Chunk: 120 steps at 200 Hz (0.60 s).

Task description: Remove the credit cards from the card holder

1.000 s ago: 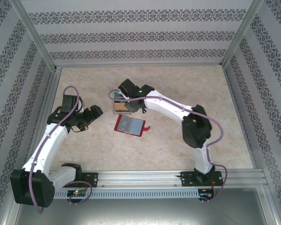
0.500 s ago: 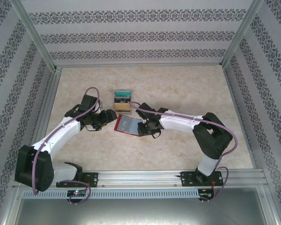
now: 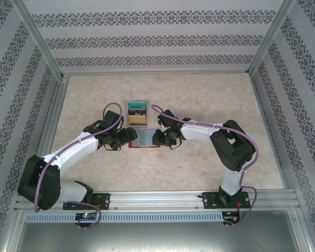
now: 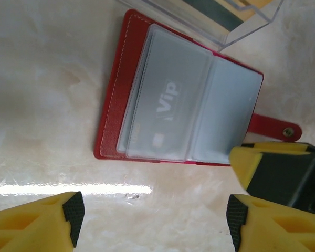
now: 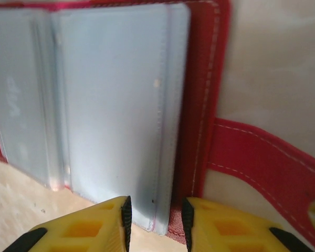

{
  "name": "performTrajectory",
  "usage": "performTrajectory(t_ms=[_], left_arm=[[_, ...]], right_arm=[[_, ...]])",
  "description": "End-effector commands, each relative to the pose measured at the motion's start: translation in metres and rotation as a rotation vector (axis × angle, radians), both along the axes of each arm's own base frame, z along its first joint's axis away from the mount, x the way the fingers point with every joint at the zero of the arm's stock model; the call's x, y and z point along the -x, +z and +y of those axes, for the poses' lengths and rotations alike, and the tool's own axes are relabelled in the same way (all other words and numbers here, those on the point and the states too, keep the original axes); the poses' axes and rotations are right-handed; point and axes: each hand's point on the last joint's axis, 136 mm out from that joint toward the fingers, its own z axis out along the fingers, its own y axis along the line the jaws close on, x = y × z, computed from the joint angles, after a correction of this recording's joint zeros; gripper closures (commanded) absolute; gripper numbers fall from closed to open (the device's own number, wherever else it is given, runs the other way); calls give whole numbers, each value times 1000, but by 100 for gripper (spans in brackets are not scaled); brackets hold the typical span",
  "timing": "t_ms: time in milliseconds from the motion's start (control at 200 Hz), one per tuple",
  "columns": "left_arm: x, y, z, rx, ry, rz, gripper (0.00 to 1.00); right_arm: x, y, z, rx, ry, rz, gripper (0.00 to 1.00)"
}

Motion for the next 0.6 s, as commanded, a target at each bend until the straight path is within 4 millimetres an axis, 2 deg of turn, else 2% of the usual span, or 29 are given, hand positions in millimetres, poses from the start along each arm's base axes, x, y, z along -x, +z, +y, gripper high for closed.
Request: performTrajectory(t_ms=[0,210,375,530,595], left_arm=[[-4,-2,-4,-10,44,-35,29],[-10,-11,-13,0,54,-48,37],[-18,-19,-19,1,43,-39,38],[-27,-24,-26,9,36,-42,38],[-30,-24,-28,14,33,-43,38]], right_arm=[[-1,-15,-15,67,24,16,64],[-4,0,-15,84,66,-20,66],[-10,19,-17,130,69,-94,66],[-15,14,-15,149,81,-82,66],[-17,19,-13,154,85,-101,66]])
